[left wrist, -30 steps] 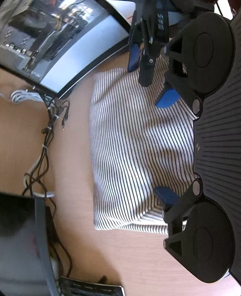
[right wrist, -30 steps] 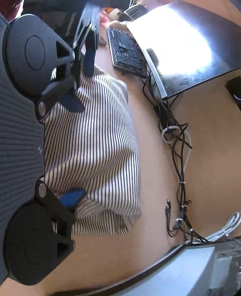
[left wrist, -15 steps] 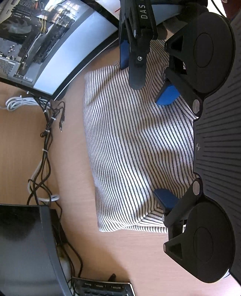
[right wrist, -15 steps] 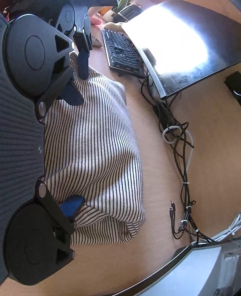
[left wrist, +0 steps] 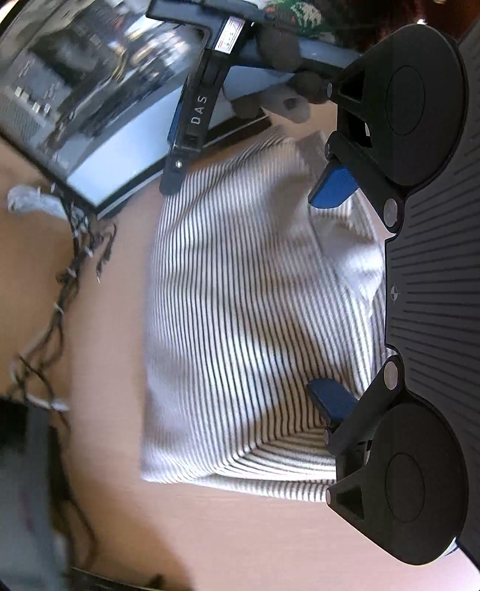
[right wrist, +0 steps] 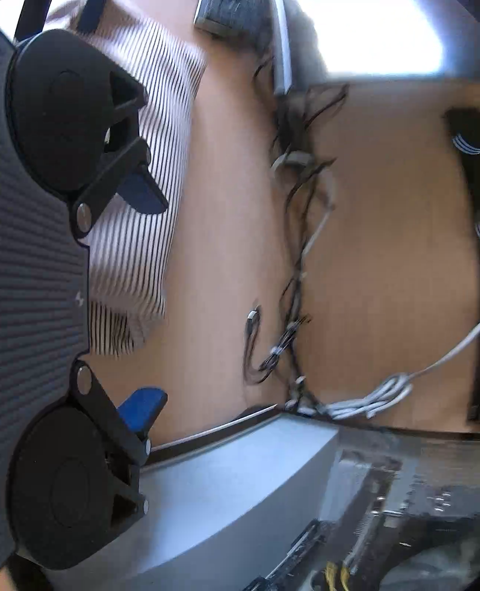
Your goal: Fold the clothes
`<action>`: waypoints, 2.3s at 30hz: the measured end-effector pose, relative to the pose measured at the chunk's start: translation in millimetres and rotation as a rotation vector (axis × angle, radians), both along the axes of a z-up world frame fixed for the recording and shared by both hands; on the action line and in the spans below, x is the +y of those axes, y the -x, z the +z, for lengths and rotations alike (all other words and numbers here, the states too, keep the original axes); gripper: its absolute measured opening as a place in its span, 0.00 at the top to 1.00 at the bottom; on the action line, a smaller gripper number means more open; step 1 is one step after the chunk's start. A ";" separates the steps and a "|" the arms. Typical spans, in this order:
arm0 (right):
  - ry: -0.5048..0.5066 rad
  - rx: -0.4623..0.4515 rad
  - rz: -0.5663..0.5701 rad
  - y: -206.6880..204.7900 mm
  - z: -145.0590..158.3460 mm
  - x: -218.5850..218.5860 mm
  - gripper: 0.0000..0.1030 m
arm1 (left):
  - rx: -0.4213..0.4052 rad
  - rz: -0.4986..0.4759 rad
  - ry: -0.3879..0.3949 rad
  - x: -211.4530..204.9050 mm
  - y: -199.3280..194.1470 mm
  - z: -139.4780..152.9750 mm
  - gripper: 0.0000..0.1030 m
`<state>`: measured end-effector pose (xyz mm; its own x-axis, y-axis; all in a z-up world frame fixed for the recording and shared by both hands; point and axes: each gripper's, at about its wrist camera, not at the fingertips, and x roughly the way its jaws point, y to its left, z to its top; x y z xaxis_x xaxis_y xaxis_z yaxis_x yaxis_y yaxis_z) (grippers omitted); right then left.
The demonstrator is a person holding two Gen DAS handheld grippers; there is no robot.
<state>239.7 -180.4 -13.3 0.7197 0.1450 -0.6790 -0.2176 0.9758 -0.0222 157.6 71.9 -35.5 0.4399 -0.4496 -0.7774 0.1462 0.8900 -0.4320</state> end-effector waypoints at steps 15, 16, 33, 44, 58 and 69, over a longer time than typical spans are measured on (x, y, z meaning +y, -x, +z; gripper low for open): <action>0.010 0.111 0.132 96.1 -17.0 5.9 0.08 | -0.114 0.035 -0.087 -11.2 -103.1 -6.0 0.01; 0.011 0.100 0.144 101.8 -11.7 6.0 0.06 | -0.119 0.027 -0.095 -14.2 -105.0 -4.7 0.01; 0.131 0.015 0.162 90.0 -7.6 13.4 0.05 | -0.044 -0.037 -0.031 2.0 -6.4 -5.2 0.28; 0.122 -0.026 0.130 103.5 4.0 7.7 0.05 | -0.096 -0.020 -0.099 -35.8 -56.3 -13.4 0.28; 0.223 -0.081 0.353 121.7 12.8 38.3 0.08 | -0.254 -0.001 -0.312 7.1 4.7 10.7 0.05; 0.295 -0.001 0.828 162.8 -5.5 92.9 0.33 | -0.235 0.031 -0.325 24.9 25.8 10.6 0.03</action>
<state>76.9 -87.5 -18.7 0.4618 0.4391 -0.7707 -0.8527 0.4591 -0.2493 131.8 96.7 -24.8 0.6322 -0.1807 -0.7534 0.1789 0.9802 -0.0850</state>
